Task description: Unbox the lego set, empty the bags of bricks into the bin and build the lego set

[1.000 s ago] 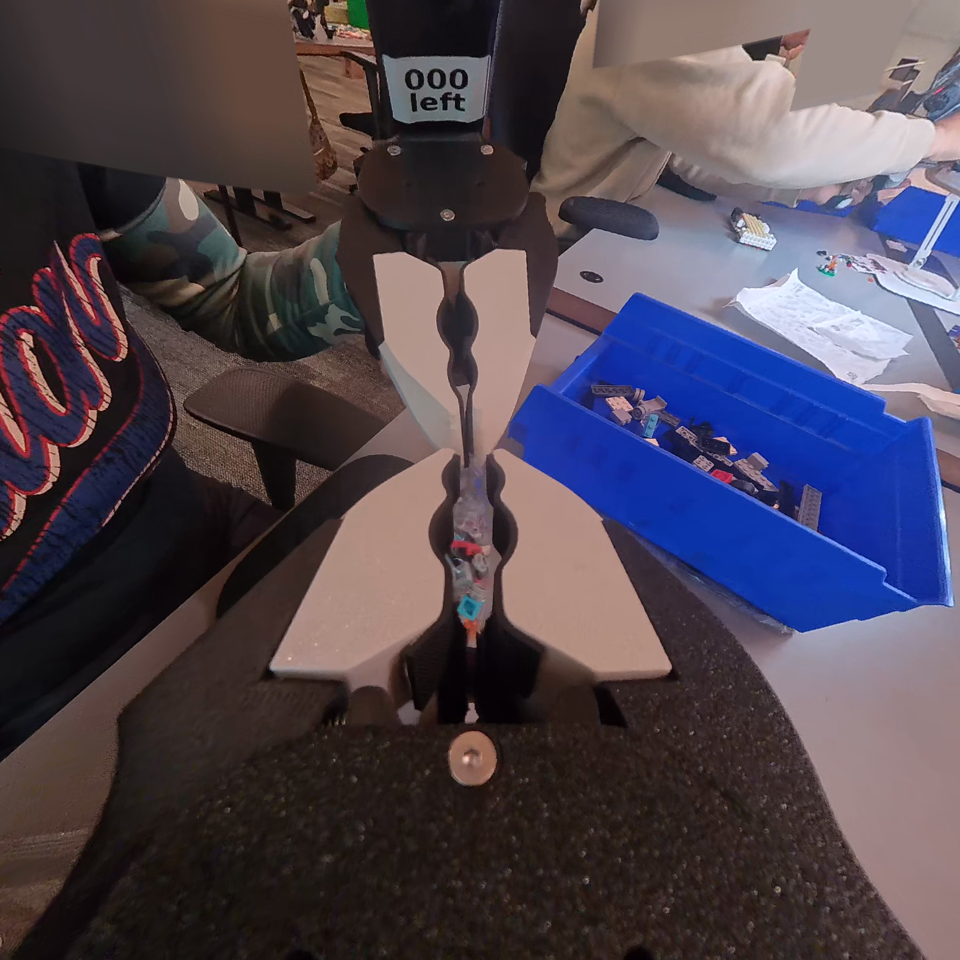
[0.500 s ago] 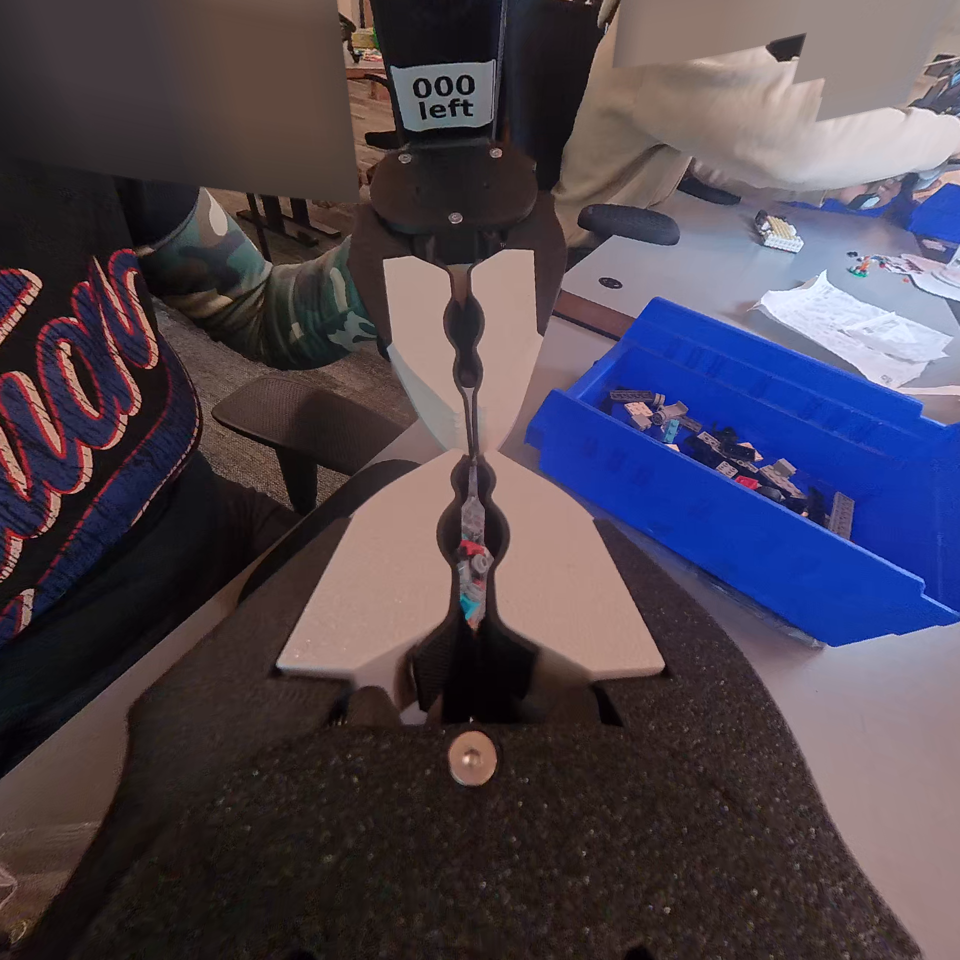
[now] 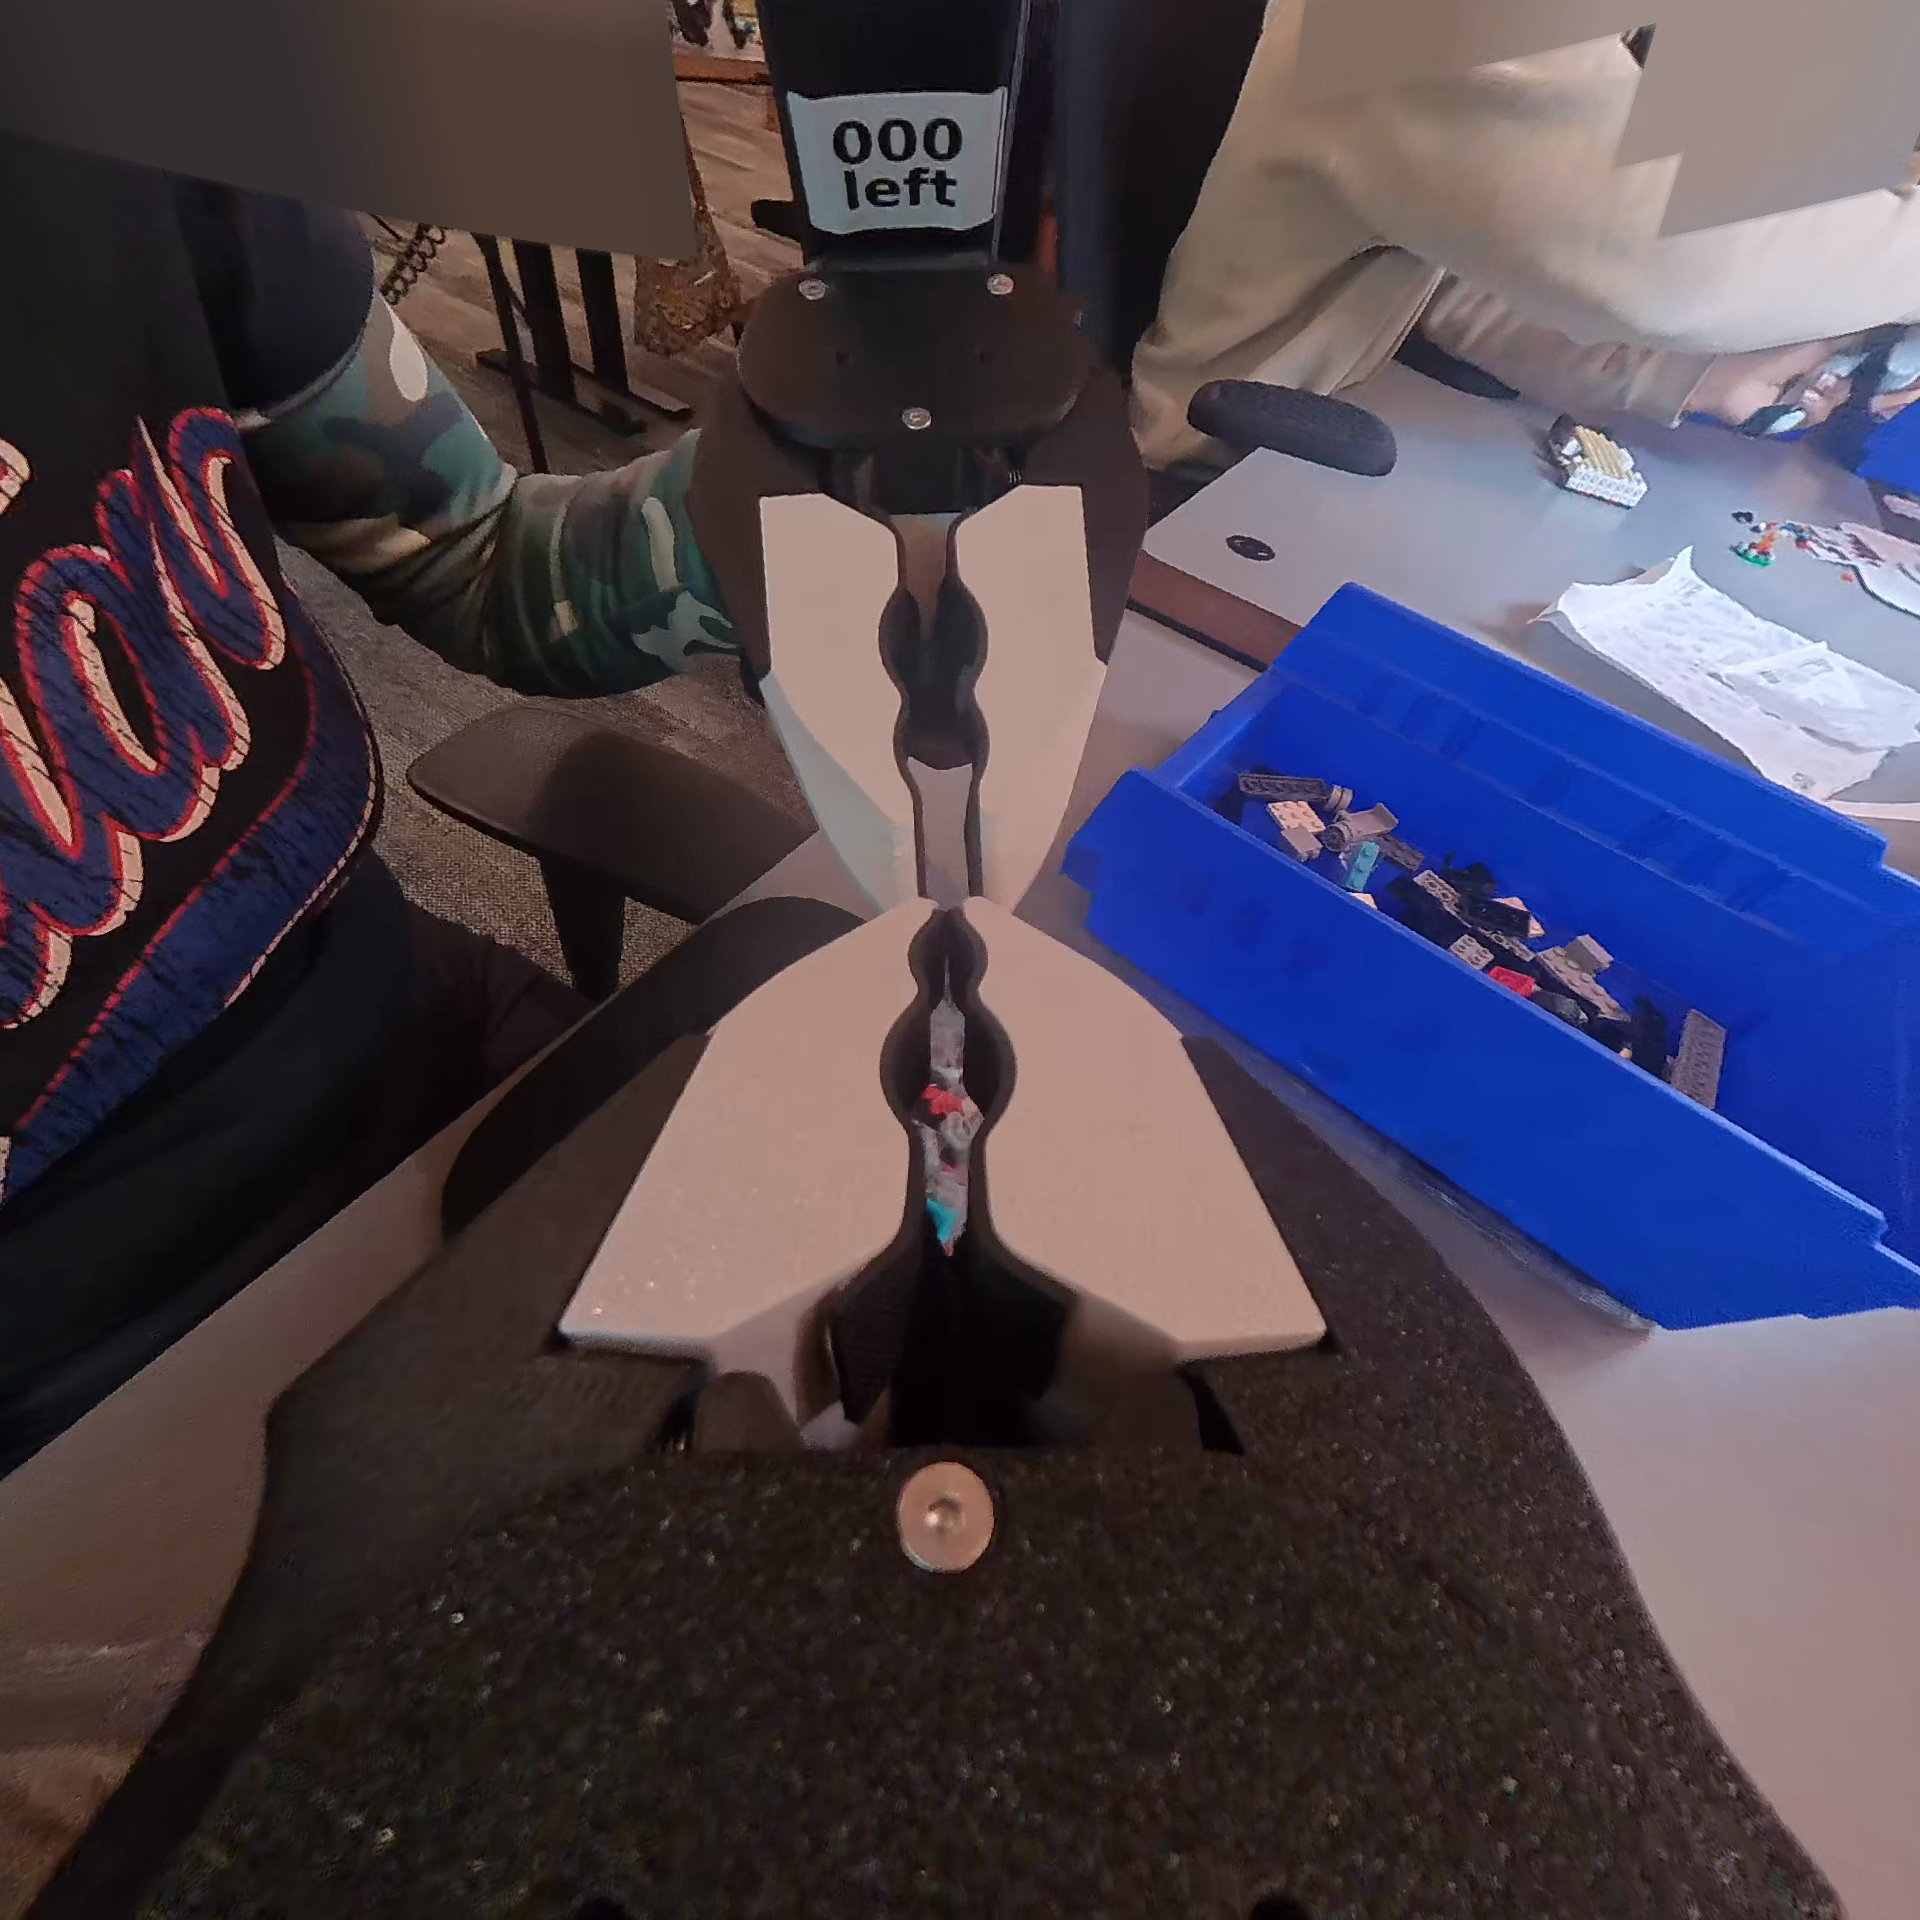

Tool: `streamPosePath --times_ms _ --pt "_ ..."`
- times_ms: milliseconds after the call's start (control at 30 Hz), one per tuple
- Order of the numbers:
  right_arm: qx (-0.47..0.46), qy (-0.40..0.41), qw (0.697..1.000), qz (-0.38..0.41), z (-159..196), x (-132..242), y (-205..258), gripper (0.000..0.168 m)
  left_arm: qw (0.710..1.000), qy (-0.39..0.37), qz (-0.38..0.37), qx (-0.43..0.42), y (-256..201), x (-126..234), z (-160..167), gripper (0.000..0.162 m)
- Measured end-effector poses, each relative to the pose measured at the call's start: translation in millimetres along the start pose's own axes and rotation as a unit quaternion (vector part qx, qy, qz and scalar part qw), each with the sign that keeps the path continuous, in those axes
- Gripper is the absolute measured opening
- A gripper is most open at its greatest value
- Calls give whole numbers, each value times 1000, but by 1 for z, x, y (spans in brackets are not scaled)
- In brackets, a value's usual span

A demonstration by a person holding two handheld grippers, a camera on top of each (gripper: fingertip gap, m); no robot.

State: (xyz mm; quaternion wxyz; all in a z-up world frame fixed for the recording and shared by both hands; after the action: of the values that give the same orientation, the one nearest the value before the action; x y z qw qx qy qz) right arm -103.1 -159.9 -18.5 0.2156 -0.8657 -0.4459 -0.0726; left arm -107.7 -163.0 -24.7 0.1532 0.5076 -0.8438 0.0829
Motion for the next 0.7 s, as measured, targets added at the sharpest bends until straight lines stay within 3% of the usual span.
streamPosePath --times_ms 33,533,700 --pt "0 0 1000 -2 0 -1 1 0 1000 0 -1 -2 0 1 1 8" --pt "-18 -15 999 -36 -2 -23 10 0 999 12 -23 -32 -7 20 16 0" --pt "-142 -20 988 -55 5 -40 16 0 996 41 -57 -50 -10 29 32 0"
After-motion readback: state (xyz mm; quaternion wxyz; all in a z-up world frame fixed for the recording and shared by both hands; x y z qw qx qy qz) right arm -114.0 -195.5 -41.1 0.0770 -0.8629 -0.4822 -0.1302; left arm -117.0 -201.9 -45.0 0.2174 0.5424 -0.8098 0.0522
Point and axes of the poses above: each gripper's, where its closed fingertips meet, x back along the fingers, z out of its underside, y = z × x across the jaws, the point moved 1 cm from there along x, back along the fingers, and after that the axes turned 9 degrees about x, right-handed, at the moved point
